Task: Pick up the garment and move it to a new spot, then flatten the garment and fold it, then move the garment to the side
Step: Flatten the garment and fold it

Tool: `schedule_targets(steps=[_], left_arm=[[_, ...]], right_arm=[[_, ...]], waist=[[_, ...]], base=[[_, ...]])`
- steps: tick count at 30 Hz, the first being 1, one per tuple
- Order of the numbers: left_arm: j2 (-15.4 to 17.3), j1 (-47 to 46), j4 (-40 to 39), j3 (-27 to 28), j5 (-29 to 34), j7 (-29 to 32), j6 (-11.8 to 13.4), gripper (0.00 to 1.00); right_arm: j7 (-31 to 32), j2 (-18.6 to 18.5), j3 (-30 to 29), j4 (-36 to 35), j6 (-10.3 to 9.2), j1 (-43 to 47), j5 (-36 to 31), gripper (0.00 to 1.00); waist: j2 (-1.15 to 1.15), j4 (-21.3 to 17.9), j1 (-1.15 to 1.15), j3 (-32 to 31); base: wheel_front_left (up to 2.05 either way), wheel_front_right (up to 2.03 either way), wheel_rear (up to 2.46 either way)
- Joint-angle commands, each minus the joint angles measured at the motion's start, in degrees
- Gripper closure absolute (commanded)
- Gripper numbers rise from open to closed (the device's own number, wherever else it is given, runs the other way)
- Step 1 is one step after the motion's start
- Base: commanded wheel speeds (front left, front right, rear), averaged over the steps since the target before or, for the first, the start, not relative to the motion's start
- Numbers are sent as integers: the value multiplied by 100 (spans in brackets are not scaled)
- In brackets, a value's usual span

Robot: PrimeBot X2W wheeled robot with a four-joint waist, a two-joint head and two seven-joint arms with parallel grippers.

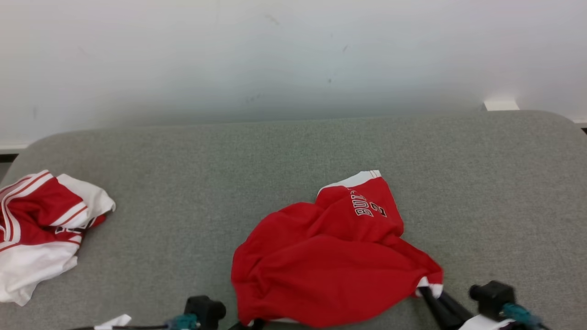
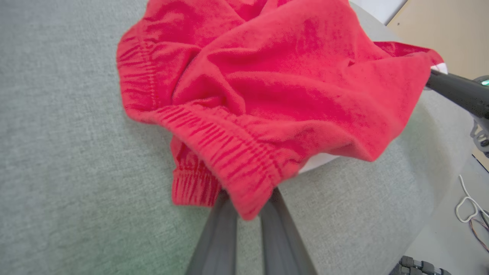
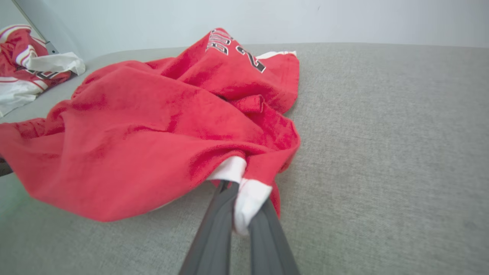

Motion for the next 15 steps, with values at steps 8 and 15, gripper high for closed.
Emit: schedule_targets(steps=[8,15], left_arm=[[678,84,-2217,160,-1518,930,-10,100],[1053,-74,-4444,434,-2817,1917,46,100]], right_arm=[[409,-1204,-433,-1907,-16,395,1323,100],[747,-2037,-1406,-4056,-16,844,2299,100]], waist=[[0,-105,0,-407],[0,-168,0,-577]], base=[[0,0,0],[0,0,0]])
